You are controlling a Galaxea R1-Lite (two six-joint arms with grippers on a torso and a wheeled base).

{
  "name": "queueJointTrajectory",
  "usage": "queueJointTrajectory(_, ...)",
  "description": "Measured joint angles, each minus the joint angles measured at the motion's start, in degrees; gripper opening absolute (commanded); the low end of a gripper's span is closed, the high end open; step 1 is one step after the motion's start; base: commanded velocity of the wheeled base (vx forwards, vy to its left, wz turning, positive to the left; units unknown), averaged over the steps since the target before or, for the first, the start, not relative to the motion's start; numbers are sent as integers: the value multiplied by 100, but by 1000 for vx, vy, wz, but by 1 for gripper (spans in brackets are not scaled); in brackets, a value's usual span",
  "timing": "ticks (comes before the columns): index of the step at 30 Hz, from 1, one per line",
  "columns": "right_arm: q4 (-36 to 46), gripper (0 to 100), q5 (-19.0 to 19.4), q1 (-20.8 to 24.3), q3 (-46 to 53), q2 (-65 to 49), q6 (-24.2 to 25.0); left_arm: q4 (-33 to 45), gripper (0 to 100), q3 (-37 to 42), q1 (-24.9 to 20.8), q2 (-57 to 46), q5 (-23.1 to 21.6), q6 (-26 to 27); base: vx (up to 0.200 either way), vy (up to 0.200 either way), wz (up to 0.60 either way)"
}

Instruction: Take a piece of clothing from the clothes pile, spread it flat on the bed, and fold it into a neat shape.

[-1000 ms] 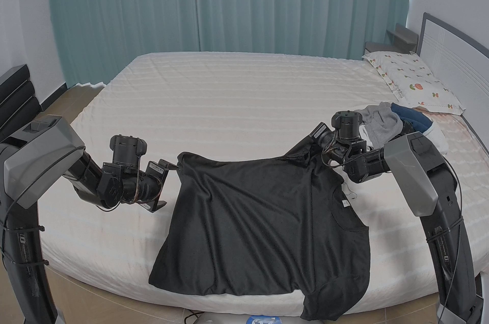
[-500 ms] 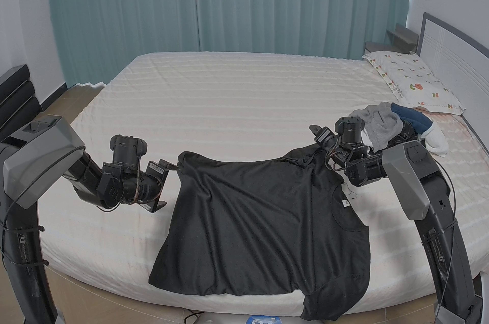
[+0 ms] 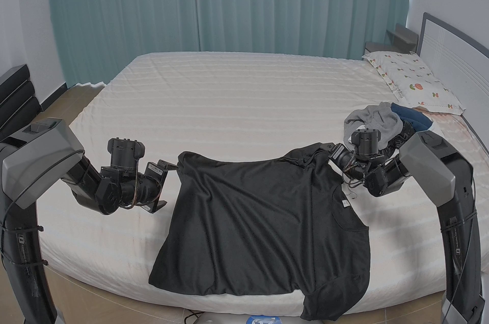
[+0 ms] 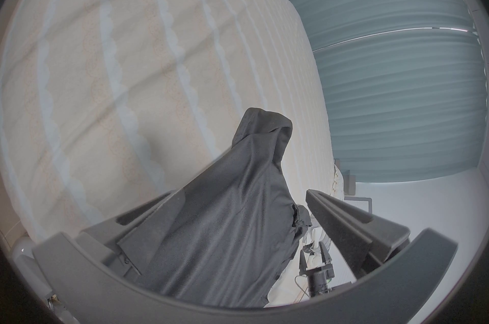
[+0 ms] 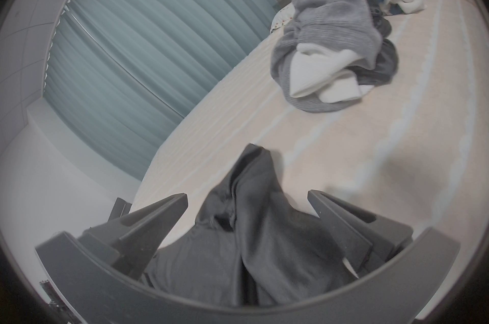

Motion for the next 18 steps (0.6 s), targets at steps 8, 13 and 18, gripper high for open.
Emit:
queueJointTrajectory(8, -788, 100, 393, -80, 2293, -1072, 21, -230, 100, 269, -5, -57, 7, 2, 0, 0, 0)
queueJointTrajectory(13, -1497, 100, 672, -127, 3710, -1664, 115, -288, 100, 422, -22, -118, 5, 6, 0, 0, 0)
queueJointTrajectory(18, -2455, 100, 956, -182, 5126, -2089, 486, -332, 100, 675, -68, -206, -2, 9, 0, 0, 0)
